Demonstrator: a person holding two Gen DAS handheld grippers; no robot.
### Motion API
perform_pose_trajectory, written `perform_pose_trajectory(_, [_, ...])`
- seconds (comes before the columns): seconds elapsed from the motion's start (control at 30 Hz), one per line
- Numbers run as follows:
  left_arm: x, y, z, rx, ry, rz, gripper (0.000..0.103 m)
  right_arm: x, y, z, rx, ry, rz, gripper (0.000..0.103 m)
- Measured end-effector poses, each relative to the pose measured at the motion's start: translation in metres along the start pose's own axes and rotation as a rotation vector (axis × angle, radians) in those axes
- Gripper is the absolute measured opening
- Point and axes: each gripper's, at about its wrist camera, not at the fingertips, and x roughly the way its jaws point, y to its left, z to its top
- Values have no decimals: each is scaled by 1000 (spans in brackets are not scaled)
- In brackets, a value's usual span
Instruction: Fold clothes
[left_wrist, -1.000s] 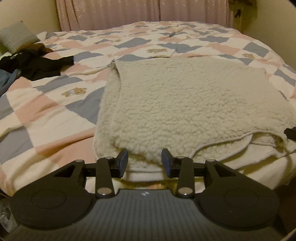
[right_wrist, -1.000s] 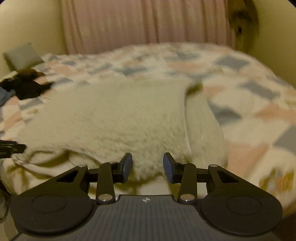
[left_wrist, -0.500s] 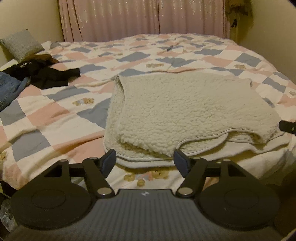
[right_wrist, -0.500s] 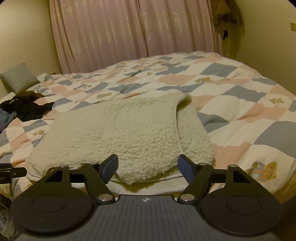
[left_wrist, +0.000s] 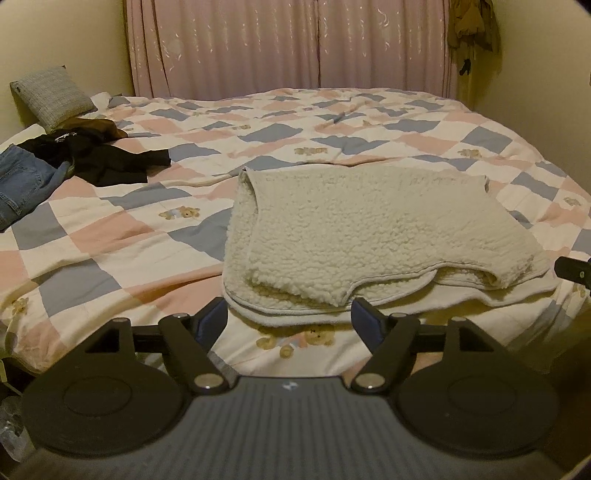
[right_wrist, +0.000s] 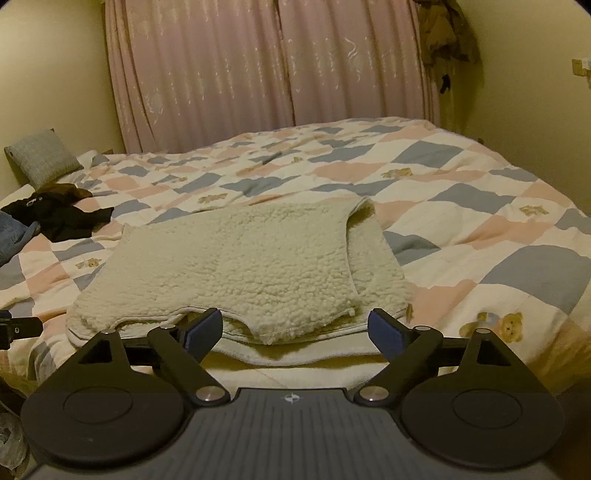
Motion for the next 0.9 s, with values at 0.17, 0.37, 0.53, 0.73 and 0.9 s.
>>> perform_pose_trajectory(0.17, [6, 21, -7, -127, -8, -86, 83, -4, 1, -1, -9, -1, 5, 95])
perform_pose_trajectory(0.37, [50, 73, -27, -504, 36, -258, 83, 15, -7, -7, 11, 61, 0, 96])
perform_pose_trajectory(0.53, [87, 105, -27, -689, 13, -271, 83, 38, -12, -11, 11, 118, -5, 96])
perform_pose_trajectory(0.73, [133, 123, -25, -765, 20, -276, 84, 59, -23, -3, 28, 128, -11, 96])
perform_pose_trajectory(0.9, [150, 121, -25, -767, 3, -311, 89, 72, -37, 10, 90, 71, 3, 87])
